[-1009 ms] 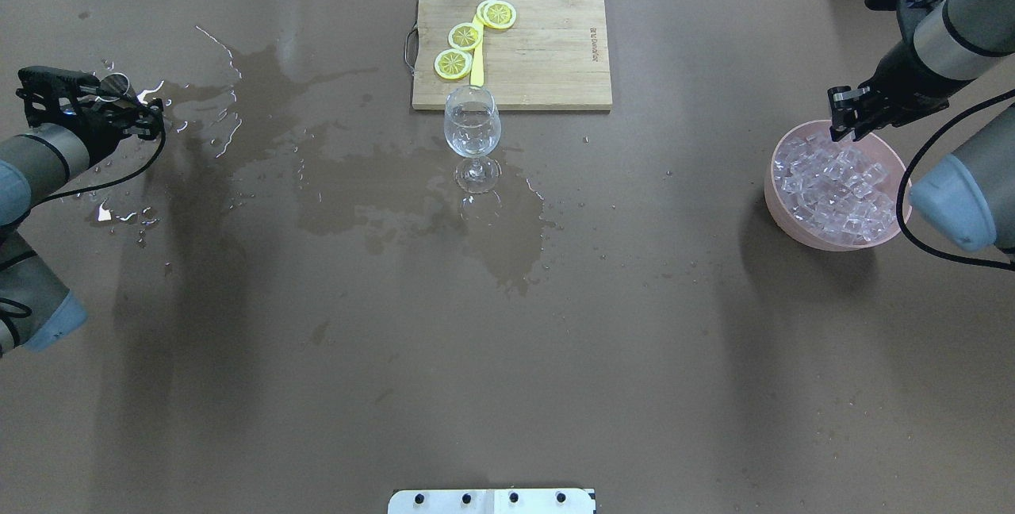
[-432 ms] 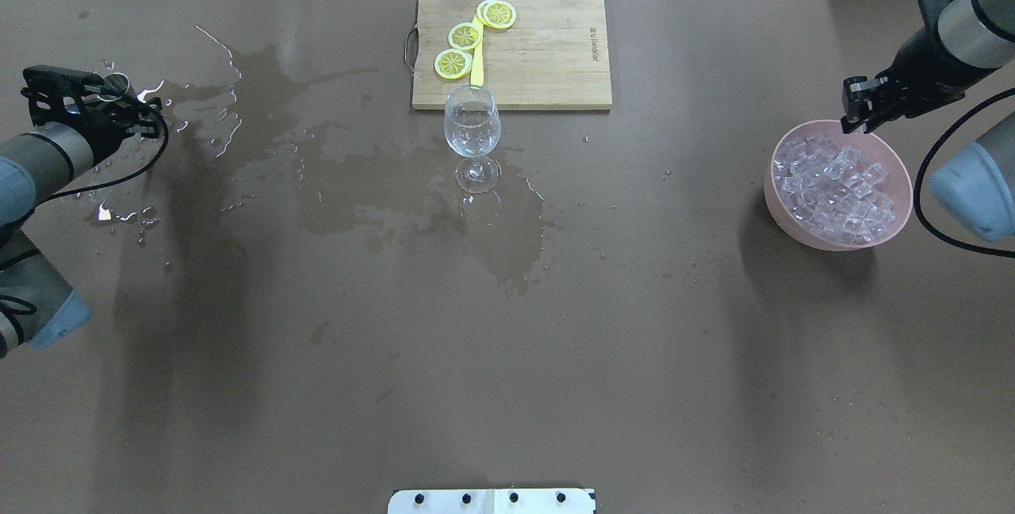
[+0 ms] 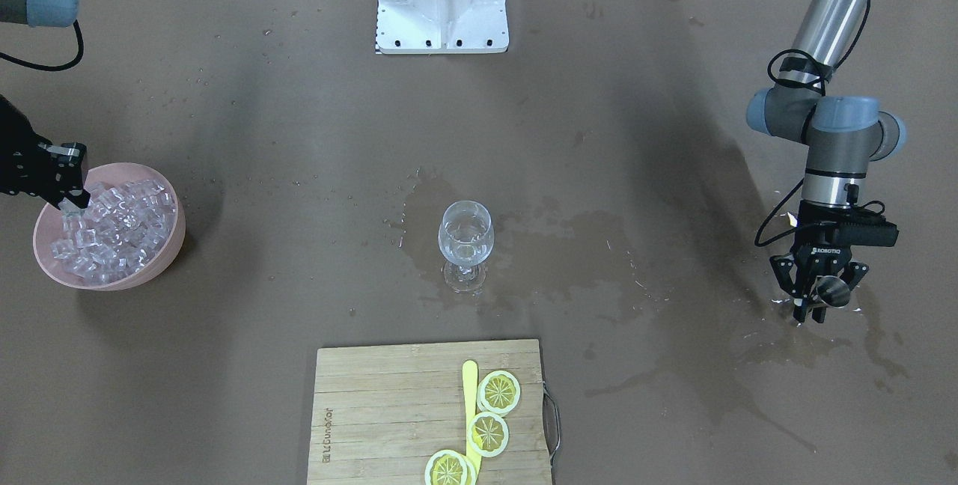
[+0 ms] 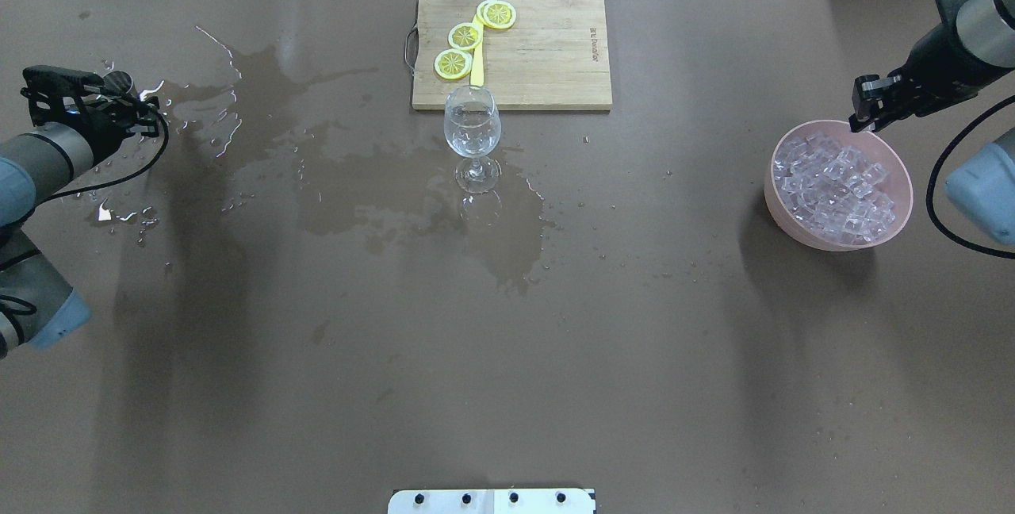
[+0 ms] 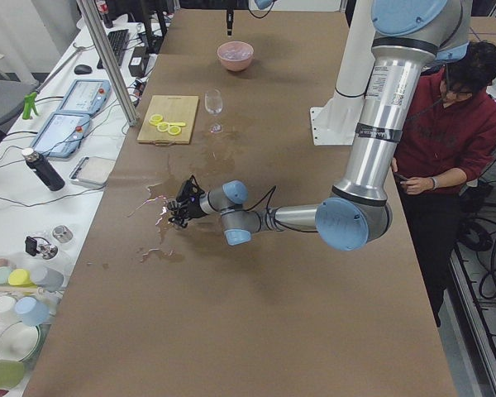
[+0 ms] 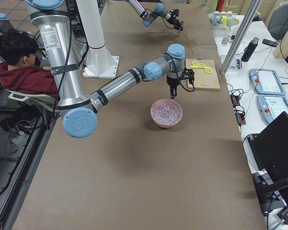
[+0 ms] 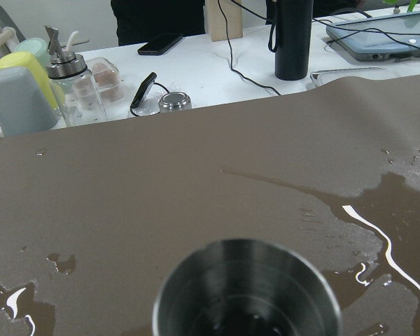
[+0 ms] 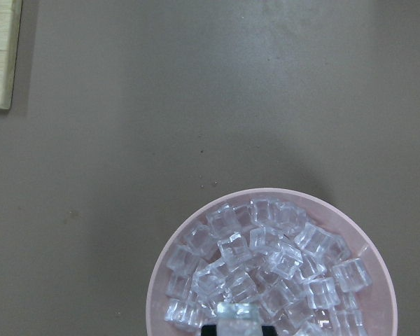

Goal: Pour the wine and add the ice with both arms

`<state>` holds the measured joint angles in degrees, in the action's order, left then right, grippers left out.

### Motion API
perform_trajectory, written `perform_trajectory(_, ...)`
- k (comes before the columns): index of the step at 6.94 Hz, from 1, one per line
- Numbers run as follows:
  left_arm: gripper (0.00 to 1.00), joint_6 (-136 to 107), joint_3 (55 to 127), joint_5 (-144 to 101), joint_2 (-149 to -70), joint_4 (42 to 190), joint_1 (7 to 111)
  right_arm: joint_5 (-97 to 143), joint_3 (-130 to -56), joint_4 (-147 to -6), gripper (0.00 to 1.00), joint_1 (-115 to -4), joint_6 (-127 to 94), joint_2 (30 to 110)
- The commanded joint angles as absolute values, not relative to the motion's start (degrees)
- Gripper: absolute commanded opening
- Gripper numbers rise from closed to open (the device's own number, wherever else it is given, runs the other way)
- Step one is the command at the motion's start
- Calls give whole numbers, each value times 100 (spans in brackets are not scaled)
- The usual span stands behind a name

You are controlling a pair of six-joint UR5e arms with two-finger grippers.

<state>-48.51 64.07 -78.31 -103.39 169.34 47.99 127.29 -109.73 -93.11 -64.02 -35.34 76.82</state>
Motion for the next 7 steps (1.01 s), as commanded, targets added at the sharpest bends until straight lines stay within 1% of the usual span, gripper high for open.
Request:
perform_trajectory(1,30,-4852,6416,-7831,-10345,16937,4799,12727,-10986,-9308,8,-6451,-3551,7682)
perform_trajectory(5,18,-4869,6442,-7840,-10354,16954,4808,12735,-11057,-9308,8,-6469,-3595,7682)
perform_trajectory(6,4,-4887,6460,-7840,-10362,16963,4808,12727,-11074,-9308,8,-6469,-3603,7673)
perform_trajectory(7,0,-4895,6477,-7849,-10362,16989,4808,12735,-11083,-9308,8,-6460,-3621,7647)
